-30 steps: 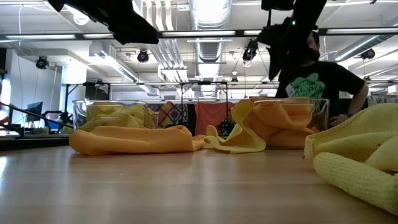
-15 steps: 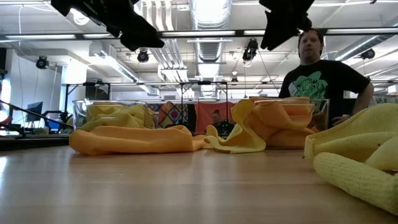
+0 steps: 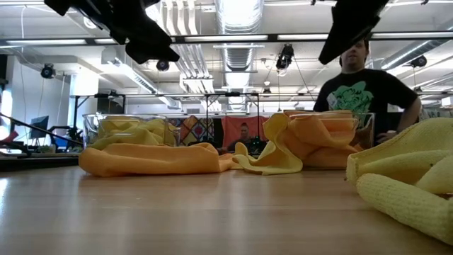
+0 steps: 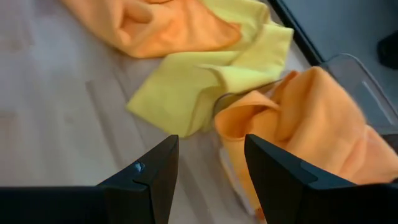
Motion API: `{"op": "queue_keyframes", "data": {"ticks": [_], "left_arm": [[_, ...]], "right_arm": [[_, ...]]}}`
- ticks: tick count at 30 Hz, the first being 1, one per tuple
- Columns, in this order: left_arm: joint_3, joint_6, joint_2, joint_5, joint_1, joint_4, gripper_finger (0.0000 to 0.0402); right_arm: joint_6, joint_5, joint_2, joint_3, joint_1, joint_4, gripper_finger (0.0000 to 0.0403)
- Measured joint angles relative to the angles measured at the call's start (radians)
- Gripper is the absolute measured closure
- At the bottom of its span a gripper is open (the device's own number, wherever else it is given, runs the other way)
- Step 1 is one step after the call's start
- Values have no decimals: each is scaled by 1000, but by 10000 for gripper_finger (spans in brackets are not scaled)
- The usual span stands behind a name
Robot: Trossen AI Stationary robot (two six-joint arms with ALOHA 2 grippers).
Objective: Sort microfiber towel by color & place in baskets
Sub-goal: Put the yellow microfiber cloth into the left transparent bin
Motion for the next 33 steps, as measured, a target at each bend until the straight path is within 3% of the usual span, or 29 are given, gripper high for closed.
{"op": "queue_keyframes", "data": {"ticks": [6, 11, 19, 26, 33], "left_arm": [[-6, -14, 48, -3, -38, 61, 182], [-6, -4, 109, -3, -42, 96, 182], [-6, 29, 186, -3, -42, 110, 182], [-6, 67, 216, -44, -42, 112, 182], [-6, 56, 253, -83, -41, 111, 182]], "right_arm": [[18, 49, -8, -15, 79, 47, 223], [-57, 90, -12, -19, 115, 60, 223], [-34, 193, -119, -94, 229, 61, 223], [-92, 217, -188, -95, 229, 125, 223], [-67, 201, -138, -111, 229, 174, 223]]}}
